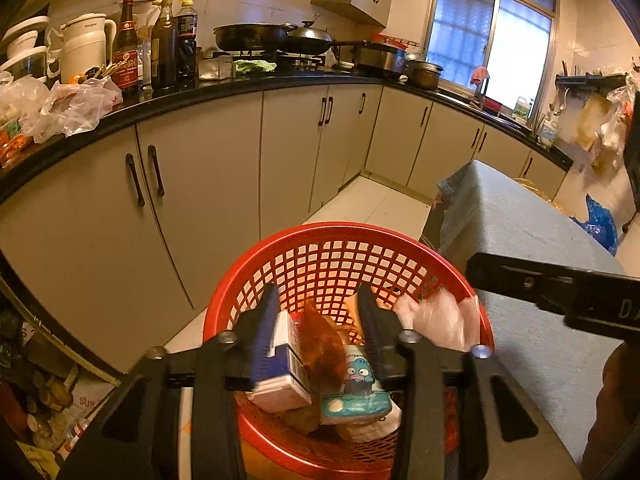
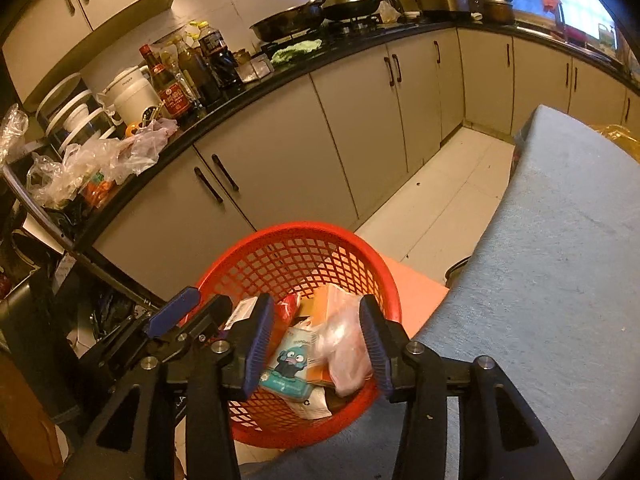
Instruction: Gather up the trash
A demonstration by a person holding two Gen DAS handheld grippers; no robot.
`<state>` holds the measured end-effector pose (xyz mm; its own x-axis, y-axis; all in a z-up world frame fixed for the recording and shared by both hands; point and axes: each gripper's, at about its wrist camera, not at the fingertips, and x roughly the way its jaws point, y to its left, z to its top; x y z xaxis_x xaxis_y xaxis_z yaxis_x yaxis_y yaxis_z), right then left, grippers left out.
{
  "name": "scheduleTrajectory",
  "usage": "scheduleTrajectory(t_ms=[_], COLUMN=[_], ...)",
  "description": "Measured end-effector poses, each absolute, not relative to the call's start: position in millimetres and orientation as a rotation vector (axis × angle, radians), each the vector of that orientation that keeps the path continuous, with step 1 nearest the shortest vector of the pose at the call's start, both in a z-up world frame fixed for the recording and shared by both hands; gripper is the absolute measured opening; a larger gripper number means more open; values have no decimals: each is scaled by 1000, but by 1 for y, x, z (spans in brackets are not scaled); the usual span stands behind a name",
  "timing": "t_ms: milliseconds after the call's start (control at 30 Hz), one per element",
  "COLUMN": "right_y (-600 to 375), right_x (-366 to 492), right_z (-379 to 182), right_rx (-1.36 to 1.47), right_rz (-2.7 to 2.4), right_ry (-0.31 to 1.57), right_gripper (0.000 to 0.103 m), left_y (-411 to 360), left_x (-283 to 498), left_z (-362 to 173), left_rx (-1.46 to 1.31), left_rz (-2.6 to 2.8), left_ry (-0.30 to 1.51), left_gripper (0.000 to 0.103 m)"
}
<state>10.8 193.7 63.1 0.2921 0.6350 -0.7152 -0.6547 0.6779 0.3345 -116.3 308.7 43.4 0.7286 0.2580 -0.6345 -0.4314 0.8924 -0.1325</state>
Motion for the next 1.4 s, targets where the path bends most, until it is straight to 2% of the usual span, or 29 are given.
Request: scheduleTrajectory(t_ms=[133,200,300,400,500,700,1100,1400], right_y=[169,150,122,93,70,29,-14,-23], right_x=[3,-9,-34,-64,-93,-127,-142,-147], right_z=[77,89,103,113,115,105,95,93], right_rx=[12,2,-31,-78,-138,-196,-153,-137], right_rz=[834,800,747,668,608,505,454,464], right_ry=[901,845,752,652,573,515,506,527], right_gripper=[50,63,78,86,95,101,102,102], left_y=[304,300,281,254,232,197,177,158], left_x=[-131,-143,-166,-188,-203,-216,-203,-208], left_z=[58,68,87,97,104,102,86,90], left_rx=[-286,-285,-241,-184,-138,-70,-24,47], left_rz=[389,400,449,489,529,569,635,674], left_ry=[587,548,464,404,377,404,543,513], left_gripper=[53,72,91,100,102,103,103,103])
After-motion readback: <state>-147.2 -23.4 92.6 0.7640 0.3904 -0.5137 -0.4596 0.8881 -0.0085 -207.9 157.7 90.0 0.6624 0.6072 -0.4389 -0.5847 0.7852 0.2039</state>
